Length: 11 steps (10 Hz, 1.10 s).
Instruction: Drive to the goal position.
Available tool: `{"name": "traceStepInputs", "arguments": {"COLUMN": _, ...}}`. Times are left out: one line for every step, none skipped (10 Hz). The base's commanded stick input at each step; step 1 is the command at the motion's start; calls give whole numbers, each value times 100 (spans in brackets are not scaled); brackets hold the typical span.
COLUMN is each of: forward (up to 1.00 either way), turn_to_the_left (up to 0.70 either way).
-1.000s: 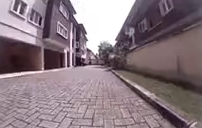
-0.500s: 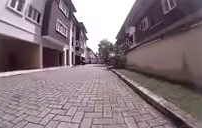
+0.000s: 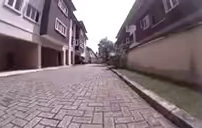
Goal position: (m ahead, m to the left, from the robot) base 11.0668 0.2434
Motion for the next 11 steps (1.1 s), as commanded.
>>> {"name": "traceStepInputs", "arguments": {"forward": 50, "turn_to_the_left": 0}}
{"name": "traceStepInputs", "arguments": {"forward": 50, "turn_to_the_left": 0}}
{"name": "traceStepInputs", "arguments": {"forward": 50, "turn_to_the_left": 0}}
{"name": "traceStepInputs", "arguments": {"forward": 50, "turn_to_the_left": 0}}
{"name": "traceStepInputs", "arguments": {"forward": 50, "turn_to_the_left": 0}}
{"name": "traceStepInputs", "arguments": {"forward": 50, "turn_to_the_left": 0}}
{"name": "traceStepInputs", "arguments": {"forward": 50, "turn_to_the_left": 0}}
{"name": "traceStepInputs", "arguments": {"forward": 50, "turn_to_the_left": 0}}
{"name": "traceStepInputs", "arguments": {"forward": 50, "turn_to_the_left": 0}}
{"name": "traceStepInputs", "arguments": {"forward": 50, "turn_to_the_left": 0}}
{"name": "traceStepInputs", "arguments": {"forward": 50, "turn_to_the_left": 0}}
